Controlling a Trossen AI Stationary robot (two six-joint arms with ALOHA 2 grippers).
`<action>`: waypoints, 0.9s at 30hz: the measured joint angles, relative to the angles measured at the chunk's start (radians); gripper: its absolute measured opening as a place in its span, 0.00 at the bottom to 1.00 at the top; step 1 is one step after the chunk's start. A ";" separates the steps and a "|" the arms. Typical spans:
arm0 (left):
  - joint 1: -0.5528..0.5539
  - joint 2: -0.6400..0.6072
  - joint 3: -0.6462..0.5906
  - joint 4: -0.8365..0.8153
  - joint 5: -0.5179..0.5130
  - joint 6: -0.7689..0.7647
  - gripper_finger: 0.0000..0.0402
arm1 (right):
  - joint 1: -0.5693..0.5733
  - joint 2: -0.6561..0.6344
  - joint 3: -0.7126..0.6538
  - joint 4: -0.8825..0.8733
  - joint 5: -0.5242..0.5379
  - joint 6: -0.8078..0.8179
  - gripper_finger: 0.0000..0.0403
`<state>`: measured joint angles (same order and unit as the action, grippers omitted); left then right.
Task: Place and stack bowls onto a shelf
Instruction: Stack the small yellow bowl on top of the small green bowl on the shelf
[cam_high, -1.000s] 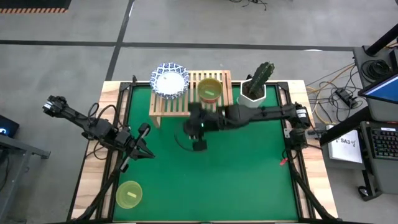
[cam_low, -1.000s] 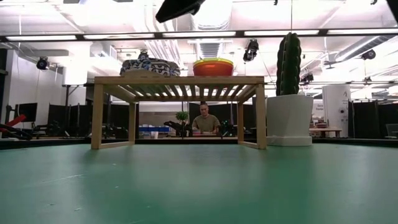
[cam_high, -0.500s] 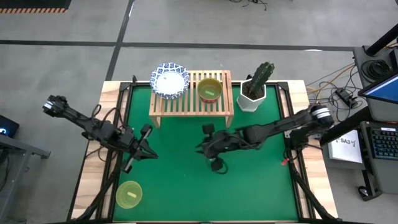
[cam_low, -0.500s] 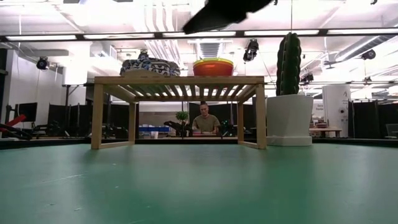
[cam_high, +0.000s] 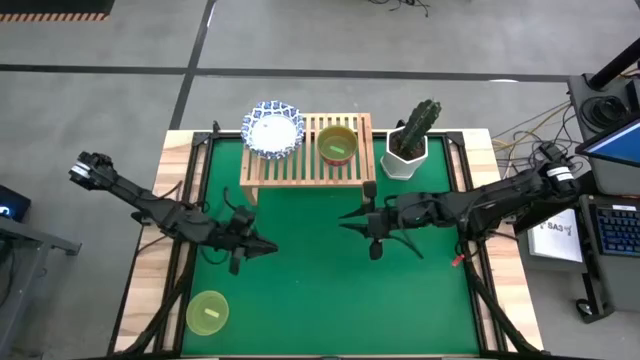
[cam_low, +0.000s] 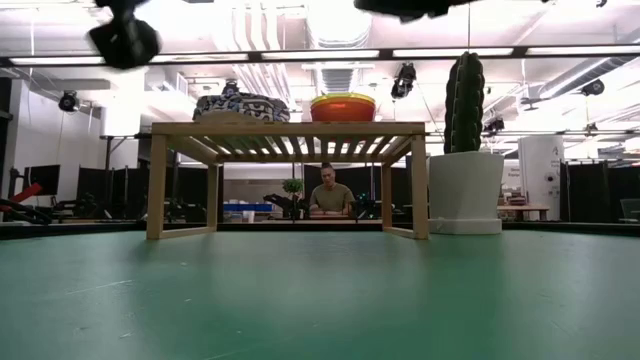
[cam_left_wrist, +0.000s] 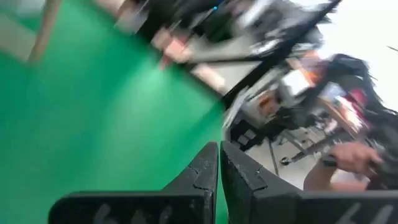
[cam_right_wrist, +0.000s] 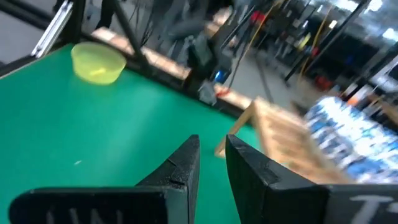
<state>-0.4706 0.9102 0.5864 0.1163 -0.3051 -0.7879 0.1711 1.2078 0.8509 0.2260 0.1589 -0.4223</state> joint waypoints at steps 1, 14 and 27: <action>0.000 0.015 0.018 -0.070 -0.001 -0.096 0.00 | 0.000 -0.018 0.000 0.002 0.001 -0.017 0.17; -0.143 0.425 0.458 -0.853 0.305 -0.788 0.00 | 0.000 -0.081 0.000 -0.016 -0.001 -0.050 0.17; -0.290 0.786 0.734 -1.180 0.446 -0.964 0.20 | 0.000 -0.081 -0.001 -0.066 -0.001 -0.061 0.17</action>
<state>-0.7605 1.6965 1.3209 -1.0636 0.1409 -1.7521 0.1715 1.1271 0.8497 0.1604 0.1577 -0.4835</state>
